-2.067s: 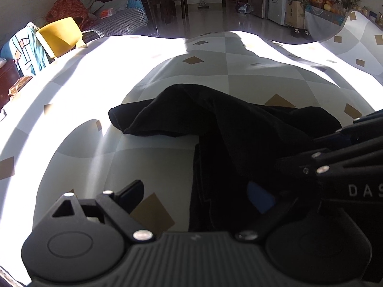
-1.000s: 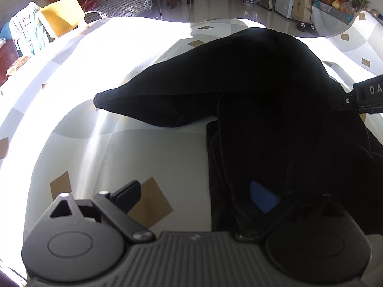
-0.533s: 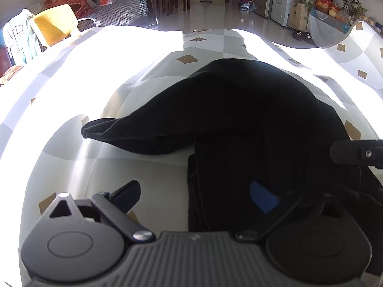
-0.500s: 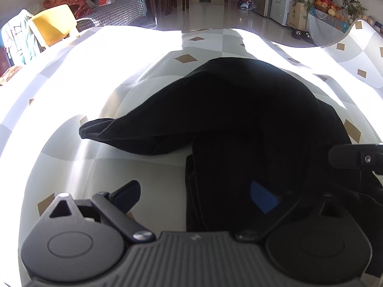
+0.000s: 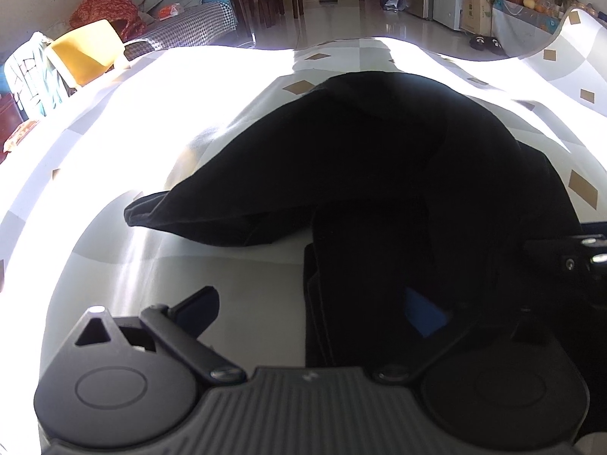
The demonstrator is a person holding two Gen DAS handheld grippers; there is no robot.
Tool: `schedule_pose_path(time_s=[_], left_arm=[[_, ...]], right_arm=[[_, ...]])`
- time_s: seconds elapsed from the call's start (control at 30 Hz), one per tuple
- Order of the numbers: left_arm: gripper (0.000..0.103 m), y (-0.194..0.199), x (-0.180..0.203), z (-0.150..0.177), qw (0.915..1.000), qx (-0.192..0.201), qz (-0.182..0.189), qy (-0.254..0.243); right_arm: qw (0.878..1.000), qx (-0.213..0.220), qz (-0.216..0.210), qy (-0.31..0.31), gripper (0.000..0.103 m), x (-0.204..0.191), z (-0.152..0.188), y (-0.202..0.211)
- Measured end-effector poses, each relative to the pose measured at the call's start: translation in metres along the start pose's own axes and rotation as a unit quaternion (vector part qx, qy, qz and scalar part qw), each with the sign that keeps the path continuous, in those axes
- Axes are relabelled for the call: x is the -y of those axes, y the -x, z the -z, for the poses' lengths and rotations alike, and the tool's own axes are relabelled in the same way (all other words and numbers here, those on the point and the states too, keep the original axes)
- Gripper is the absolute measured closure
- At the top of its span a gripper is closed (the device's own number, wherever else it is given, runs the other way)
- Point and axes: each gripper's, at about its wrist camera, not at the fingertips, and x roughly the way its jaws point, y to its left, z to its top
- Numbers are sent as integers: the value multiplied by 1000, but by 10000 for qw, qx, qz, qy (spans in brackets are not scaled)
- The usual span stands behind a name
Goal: Fold clothes
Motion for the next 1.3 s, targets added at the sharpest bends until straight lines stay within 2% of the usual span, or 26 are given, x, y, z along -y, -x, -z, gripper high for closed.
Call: schedule_pose_path(time_s=[0.17, 0.27, 0.4, 0.47, 0.67, 0.8, 0.97, 1.07, 1.17, 1.3], left_arm=[[0, 4, -3, 5, 9999, 22, -106, -8], [0, 7, -1, 7, 9997, 66, -213, -101], [0, 9, -9, 9, 9996, -44, -276, 61], [0, 10, -13, 11, 9994, -93, -307, 125], [0, 14, -20, 14, 9986, -215, -435, 229], [0, 19, -25, 17, 9978, -312, -499, 311], [0, 29, -29, 25, 9964, -485, -611, 337], [0, 27, -41, 21, 9956, -601, -574, 439], [4, 33, -44, 23, 9963, -498, -511, 471], [6, 48, -43, 15, 9985, -15, -299, 460]], right_arm=[[9998, 18, 40, -182, 83, 6, -3, -1], [9995, 206, 111, -202, 88, 8, -7, 3], [9983, 465, 292, -202, 95, 10, -12, 11], [9974, 560, 418, -184, 95, 13, -15, 15], [9971, 464, 547, -249, 94, 19, -19, 15], [9967, 226, 674, -380, 83, 28, -17, 13], [9934, -157, 268, -1108, 72, 50, -15, 11], [9928, -172, 167, -1176, 69, 52, -14, 14], [9946, -156, 64, -1023, 66, 46, -13, 18], [9966, -160, -282, -757, 65, 33, -11, 23]])
